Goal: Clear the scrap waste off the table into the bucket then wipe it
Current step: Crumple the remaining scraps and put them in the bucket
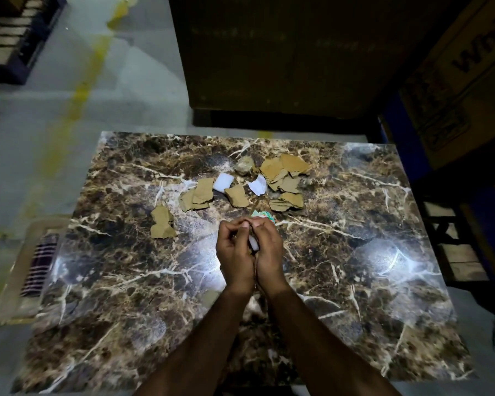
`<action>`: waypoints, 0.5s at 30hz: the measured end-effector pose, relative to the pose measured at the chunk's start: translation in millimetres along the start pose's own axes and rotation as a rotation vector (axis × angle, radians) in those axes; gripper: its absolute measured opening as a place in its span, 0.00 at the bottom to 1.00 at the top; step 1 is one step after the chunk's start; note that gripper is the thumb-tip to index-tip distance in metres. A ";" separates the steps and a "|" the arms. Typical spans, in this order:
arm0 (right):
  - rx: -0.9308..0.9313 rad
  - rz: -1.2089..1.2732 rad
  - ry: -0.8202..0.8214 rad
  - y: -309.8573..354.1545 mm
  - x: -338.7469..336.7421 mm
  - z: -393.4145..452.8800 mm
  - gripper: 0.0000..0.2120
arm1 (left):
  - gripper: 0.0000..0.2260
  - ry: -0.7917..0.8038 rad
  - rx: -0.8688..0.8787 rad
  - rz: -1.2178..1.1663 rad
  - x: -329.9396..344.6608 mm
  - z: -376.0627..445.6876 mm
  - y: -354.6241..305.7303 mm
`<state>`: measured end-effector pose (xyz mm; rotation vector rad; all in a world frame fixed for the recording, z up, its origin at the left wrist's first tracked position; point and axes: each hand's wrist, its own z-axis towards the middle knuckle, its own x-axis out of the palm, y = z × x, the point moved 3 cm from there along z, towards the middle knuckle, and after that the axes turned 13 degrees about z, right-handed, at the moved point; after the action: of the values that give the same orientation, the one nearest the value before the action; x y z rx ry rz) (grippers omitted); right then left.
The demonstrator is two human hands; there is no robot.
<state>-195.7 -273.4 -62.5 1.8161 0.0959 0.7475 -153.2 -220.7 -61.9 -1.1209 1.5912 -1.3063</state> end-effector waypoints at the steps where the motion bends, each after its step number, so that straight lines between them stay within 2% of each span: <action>1: -0.014 0.018 0.000 6.2 3.4 -0.8 0.13 | 0.07 0.000 0.006 -0.021 0.9 0.3 -7.6; 4: -0.051 0.015 0.012 26.4 9.5 -7.5 0.05 | 0.11 0.015 0.014 -0.075 3.2 -3.7 -28.0; 6: -0.044 0.001 -0.005 34.1 8.4 -12.4 0.04 | 0.13 0.034 0.007 -0.105 5.4 -8.6 -34.8; 11: -0.080 -0.051 -0.006 50.7 3.6 -22.1 0.03 | 0.04 0.140 0.052 -0.191 7.0 -21.8 -38.3; 15: -0.004 -0.007 -0.065 51.4 -2.6 -28.3 0.05 | 0.15 0.035 0.137 -0.114 5.4 -29.9 -43.7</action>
<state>-227.7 -270.7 -13.2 1.8334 0.0577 0.6830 -176.3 -220.5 -14.0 -1.1227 1.4561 -1.4937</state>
